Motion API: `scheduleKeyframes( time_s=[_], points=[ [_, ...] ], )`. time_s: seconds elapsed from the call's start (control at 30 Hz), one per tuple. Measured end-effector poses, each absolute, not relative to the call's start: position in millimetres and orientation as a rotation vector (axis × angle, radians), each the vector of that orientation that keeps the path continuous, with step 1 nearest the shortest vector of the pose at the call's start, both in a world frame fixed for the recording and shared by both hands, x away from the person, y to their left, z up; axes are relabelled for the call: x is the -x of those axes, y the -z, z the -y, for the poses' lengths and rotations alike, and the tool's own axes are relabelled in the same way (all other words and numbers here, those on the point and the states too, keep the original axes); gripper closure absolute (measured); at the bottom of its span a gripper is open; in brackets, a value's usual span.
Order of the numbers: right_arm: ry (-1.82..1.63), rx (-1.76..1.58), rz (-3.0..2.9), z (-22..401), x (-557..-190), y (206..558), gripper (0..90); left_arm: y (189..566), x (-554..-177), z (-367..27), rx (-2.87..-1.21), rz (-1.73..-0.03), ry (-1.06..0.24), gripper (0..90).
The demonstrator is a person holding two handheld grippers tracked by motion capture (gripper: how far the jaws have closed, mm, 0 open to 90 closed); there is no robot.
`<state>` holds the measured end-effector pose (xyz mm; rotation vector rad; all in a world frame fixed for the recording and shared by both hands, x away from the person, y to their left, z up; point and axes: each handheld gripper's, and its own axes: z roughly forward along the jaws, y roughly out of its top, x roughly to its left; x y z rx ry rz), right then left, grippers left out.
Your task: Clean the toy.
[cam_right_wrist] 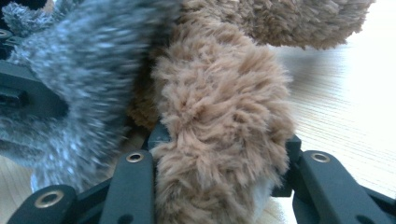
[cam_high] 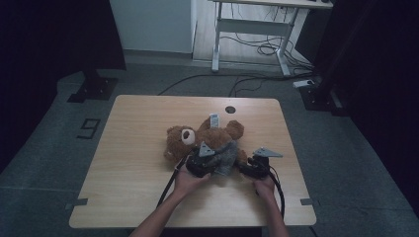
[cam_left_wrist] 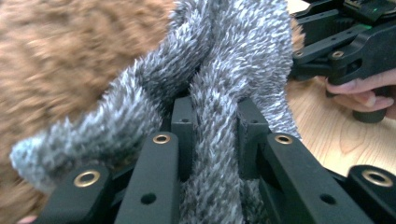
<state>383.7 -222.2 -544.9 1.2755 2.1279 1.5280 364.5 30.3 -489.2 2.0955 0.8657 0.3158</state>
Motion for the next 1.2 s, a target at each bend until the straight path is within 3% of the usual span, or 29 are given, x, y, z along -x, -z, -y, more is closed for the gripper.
scheduleKeyframes(
  time_s=[0.5,0.67,0.9,1.03,1.2],
  points=[
    [-1.536,-1.251,-2.147,224,-385,548,55.9,499,-350,-100,-1.977,-0.945,-0.273,73.7],
    [-1.539,-1.261,-2.134,223,-384,547,56.0,478,-352,-82,-1.988,-0.881,-0.307,73.7],
    [-1.548,-1.269,-2.132,223,-383,547,56.1,470,-366,-19,-2.052,-0.817,-0.298,73.7],
    [-1.547,-1.267,-2.132,223,-383,547,56.2,490,-372,-7,-2.111,-0.857,-0.272,73.7],
    [-1.538,-1.250,-2.135,224,-383,548,56.1,497,-369,-23,-2.117,-0.878,-0.254,74.3]
  ],
)
